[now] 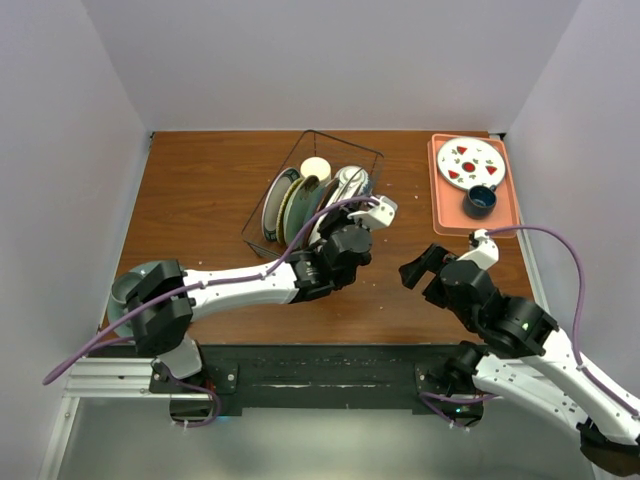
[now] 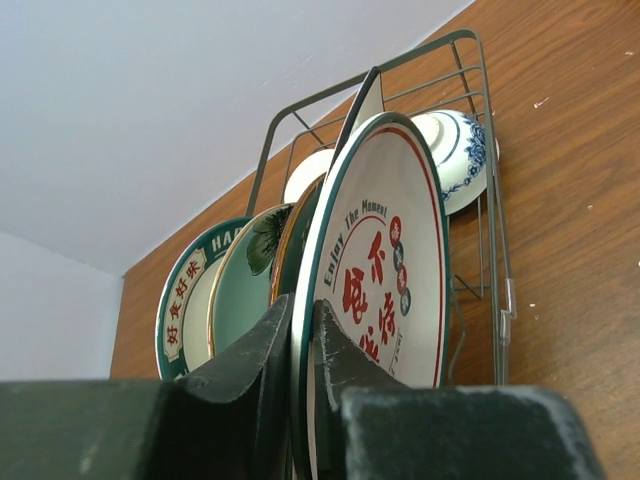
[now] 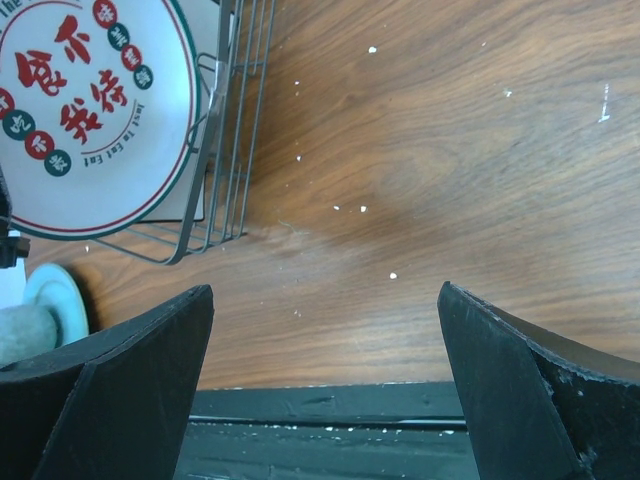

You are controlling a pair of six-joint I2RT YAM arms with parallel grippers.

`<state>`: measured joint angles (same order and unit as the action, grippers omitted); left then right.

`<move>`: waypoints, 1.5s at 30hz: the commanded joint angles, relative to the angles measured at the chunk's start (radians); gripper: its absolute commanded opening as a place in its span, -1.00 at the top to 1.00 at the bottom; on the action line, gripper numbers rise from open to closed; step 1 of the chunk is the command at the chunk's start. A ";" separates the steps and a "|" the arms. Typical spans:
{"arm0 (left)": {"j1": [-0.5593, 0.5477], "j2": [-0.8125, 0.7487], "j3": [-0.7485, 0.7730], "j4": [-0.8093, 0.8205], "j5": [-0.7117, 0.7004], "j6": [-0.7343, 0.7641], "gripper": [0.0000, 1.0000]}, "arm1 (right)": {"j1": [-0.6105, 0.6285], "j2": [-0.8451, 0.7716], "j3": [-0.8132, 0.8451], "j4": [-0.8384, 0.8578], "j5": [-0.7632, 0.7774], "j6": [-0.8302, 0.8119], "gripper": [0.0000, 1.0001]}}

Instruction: Load the mixed dishes into the dish rack

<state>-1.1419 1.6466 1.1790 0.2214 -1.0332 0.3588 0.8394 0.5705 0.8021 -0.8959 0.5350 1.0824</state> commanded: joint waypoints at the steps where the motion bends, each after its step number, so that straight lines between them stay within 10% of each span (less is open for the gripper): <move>1: 0.007 0.044 -0.024 -0.054 -0.053 -0.046 0.64 | 0.003 -0.001 -0.001 0.045 0.005 0.002 -0.97; 45: 0.007 -0.240 0.054 -0.361 0.186 -0.331 -0.85 | 0.003 -0.015 0.020 0.029 0.003 -0.018 -0.97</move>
<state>-1.1393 1.5177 1.1889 -0.1192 -0.9134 0.1062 0.8394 0.5552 0.7963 -0.8898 0.5308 1.0801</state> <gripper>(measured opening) 0.910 0.986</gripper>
